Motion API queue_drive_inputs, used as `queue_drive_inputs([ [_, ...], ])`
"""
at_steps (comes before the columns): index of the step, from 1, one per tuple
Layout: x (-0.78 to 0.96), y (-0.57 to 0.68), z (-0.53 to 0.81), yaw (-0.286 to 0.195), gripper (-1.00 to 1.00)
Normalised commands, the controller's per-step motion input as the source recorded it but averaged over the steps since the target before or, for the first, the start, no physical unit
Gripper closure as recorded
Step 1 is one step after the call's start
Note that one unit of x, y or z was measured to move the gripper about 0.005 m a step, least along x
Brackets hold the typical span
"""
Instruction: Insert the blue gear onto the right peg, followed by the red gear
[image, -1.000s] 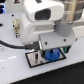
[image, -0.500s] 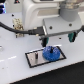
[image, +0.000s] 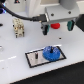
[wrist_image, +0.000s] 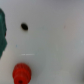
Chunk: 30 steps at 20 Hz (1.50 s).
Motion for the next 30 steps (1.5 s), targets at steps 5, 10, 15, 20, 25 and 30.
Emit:
queue_drive_inputs([
  [5,-0.64,0.39,-0.03,0.0,-1.0],
  [10,-0.66,0.35,-0.07,0.0,-1.0],
  [15,-0.63,0.29,-0.2,0.0,-1.0],
  [20,-0.45,0.26,-0.31,0.0,-1.0],
  [25,-0.35,0.18,-0.39,0.0,-1.0],
  [30,-0.4,0.03,-0.38,0.0,-1.0],
])
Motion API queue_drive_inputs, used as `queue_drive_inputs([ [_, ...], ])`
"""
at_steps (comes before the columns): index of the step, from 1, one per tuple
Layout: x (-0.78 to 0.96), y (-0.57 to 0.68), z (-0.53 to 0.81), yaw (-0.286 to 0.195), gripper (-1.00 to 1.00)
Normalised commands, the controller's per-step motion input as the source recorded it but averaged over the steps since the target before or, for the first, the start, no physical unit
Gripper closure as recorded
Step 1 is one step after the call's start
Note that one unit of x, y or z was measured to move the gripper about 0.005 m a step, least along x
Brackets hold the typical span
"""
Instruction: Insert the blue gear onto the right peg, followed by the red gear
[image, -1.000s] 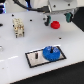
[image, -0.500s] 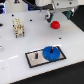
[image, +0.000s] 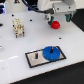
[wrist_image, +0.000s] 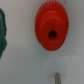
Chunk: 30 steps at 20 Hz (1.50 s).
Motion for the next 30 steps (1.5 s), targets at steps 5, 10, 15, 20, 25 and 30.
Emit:
queue_drive_inputs([
  [5,-0.39,-0.03,-0.38,0.0,-1.0],
  [10,-0.33,-0.04,-0.26,0.0,1.0],
  [15,-0.28,-0.05,-0.16,0.0,1.0],
  [20,-0.2,-0.02,-0.1,0.0,1.0],
  [25,-0.09,0.01,0.06,0.0,1.0],
  [30,0.14,0.03,0.54,0.0,1.0],
])
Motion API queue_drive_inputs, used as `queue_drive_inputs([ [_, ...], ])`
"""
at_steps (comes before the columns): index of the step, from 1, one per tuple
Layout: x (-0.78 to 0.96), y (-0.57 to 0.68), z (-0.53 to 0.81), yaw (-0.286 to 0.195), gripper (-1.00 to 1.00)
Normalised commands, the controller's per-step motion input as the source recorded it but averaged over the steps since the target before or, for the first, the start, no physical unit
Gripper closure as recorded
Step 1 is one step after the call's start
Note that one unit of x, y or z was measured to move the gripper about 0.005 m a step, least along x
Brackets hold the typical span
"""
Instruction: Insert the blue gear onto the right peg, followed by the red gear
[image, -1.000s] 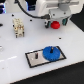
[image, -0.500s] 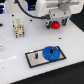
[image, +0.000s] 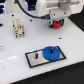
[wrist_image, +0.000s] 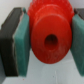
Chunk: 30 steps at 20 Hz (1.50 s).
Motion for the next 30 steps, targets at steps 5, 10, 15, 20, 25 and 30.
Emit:
queue_drive_inputs([
  [5,0.37,-0.01,0.66,0.0,1.0],
  [10,0.54,-0.04,0.63,0.0,1.0],
  [15,0.66,-0.2,0.58,0.0,1.0],
  [20,0.71,-0.17,0.54,0.0,1.0],
  [25,0.77,-0.11,0.45,0.0,1.0],
  [30,0.8,-0.06,0.39,0.0,1.0],
])
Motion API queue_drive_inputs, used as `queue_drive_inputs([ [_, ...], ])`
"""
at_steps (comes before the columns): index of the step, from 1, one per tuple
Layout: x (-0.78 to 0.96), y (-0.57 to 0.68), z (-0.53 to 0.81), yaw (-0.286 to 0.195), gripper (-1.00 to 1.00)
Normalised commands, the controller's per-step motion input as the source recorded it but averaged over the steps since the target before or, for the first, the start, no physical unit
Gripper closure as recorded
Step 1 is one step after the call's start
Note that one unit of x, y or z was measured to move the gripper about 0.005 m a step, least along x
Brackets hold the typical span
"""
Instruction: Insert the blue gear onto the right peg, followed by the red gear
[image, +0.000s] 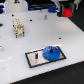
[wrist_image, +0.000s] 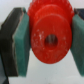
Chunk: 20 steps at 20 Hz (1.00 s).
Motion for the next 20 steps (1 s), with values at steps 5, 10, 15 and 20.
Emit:
queue_drive_inputs([
  [5,0.81,-0.08,0.35,0.0,1.0],
  [10,0.8,-0.11,0.3,0.0,1.0],
  [15,0.8,-0.15,0.23,0.0,1.0],
  [20,0.76,-0.2,0.16,0.0,1.0],
])
